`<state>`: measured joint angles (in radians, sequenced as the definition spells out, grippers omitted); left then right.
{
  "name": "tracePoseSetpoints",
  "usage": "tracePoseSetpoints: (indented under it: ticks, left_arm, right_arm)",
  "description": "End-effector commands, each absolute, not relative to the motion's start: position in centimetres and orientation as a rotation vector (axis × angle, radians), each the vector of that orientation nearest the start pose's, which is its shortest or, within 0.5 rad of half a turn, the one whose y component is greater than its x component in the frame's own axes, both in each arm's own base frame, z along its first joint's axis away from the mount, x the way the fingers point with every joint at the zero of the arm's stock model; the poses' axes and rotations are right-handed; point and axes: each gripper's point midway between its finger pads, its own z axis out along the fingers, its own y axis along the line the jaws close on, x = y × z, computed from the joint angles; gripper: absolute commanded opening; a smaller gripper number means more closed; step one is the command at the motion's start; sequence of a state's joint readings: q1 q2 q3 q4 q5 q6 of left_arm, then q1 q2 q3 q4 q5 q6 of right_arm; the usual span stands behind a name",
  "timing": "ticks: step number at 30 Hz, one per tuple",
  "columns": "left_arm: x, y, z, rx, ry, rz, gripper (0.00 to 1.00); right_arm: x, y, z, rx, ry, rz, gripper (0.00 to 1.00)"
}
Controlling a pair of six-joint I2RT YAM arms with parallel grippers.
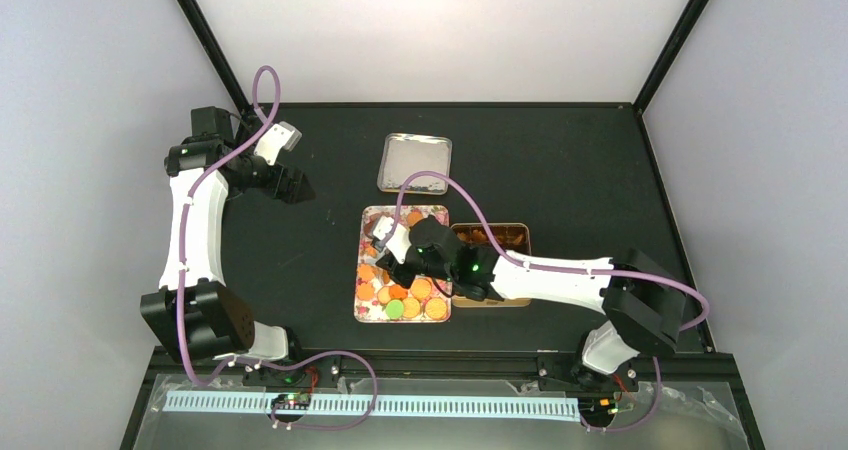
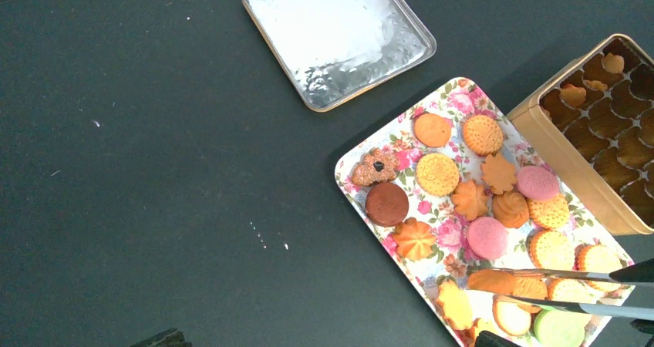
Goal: Pack the cookies
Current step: Pick up the fake cookies from the plate, then place the fake cookies in the empty pocket of the box.
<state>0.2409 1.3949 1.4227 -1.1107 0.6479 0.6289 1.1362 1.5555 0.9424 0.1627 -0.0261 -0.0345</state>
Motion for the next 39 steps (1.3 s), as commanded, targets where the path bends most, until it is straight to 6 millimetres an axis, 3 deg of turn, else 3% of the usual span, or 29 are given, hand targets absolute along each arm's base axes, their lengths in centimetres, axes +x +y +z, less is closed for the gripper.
tracePoseSetpoints:
  ticks: [1, 5, 9, 16, 22, 27, 32, 39]
  left_arm:
    - [33.0, -2.4, 27.0, 0.674, 2.276, -0.447, 0.99]
    - [33.1, -2.2, 27.1, 0.674, 2.276, -0.428, 0.99]
    - [33.1, -2.3, 27.1, 0.673, 2.274, -0.438, 0.99]
    - [33.1, -2.4, 27.2, 0.677, 2.271, -0.444, 0.99]
    - [33.1, -2.4, 27.3, 0.675, 2.263, -0.446, 0.98]
    - [33.4, -2.6, 27.4, 0.667, 2.256, -0.462, 0.98]
    - [33.3, -2.8, 27.5, 0.664, 2.248, -0.483, 0.98]
    - [33.4, -2.8, 27.2, 0.663, 2.252, -0.491, 0.98]
  right_arm:
    - [19.6, 44.0, 18.4, -1.147, 1.739, 0.743, 0.24]
    - [19.9, 44.1, 18.1, -1.119, 1.754, 0.741, 0.16]
    - [20.3, 43.8, 19.4, -1.08, 1.735, 0.73, 0.02]
    - [21.6, 42.3, 22.8, -1.016, 1.694, 0.737, 0.01]
    - [23.2, 38.4, 25.9, -0.958, 1.674, 0.704, 0.01]
    - [25.2, 32.3, 27.5, -0.874, 1.691, 0.61, 0.01]
    - [25.6, 27.8, 26.9, -0.844, 1.725, 0.524, 0.01]
    - [25.0, 26.0, 25.0, -0.88, 1.769, 0.467, 0.01]
